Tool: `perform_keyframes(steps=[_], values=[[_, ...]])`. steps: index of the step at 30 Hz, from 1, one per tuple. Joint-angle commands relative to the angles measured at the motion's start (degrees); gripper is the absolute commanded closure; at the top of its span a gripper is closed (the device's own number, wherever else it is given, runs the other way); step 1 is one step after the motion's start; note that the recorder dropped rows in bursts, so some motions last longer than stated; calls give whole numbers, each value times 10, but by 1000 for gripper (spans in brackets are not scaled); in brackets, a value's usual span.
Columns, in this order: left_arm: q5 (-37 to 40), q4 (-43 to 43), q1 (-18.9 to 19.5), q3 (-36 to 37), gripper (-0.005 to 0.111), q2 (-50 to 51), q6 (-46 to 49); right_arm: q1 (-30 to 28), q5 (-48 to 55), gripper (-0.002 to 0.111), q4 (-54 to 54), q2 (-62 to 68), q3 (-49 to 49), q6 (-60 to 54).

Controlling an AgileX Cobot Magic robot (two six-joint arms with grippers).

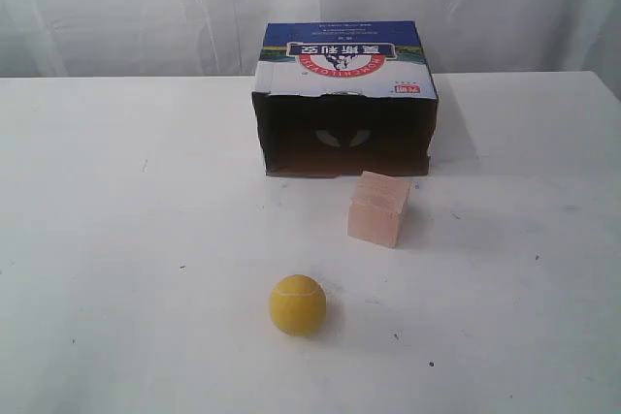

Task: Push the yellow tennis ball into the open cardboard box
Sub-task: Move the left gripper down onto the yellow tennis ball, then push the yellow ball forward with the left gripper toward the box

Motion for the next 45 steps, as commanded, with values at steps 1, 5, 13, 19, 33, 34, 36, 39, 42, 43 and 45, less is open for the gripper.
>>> perform_keyframes(steps=[1,5,13,19,33,34,36,39,42,43,45], values=[[-4,-129,2,2,107,-1,-84,-3,-3,108,-4,-4,3,1],[-17,-143,2,2,107,-1,-83,-3,-3,108,-4,-4,3,1],[-445,-201,2,-76,107,57,-152,-3,-3,108,-4,-4,3,1],[-128,11,2,-352,107,338,11,-3,-3,108,-3,-4,3,16],[356,-584,-116,-486,107,851,750,-3,-3,108,-3,-4,3,16],[325,-622,-155,-466,107,875,837,-3,-3,108,-3,-4,3,16],[310,-674,-201,-452,107,914,950,-3,-3,108,-3,-4,3,16],[274,-731,-222,-452,107,965,1014,-3,-3,108,-3,-4,3,16],[249,-747,-222,-452,107,998,1043,-3,-3,108,-3,-4,3,16],[256,-745,-222,-452,107,1010,1053,-3,-3,108,-3,-4,3,16],[259,-745,-222,-452,107,1023,1056,-3,-3,108,-3,-4,3,16]])
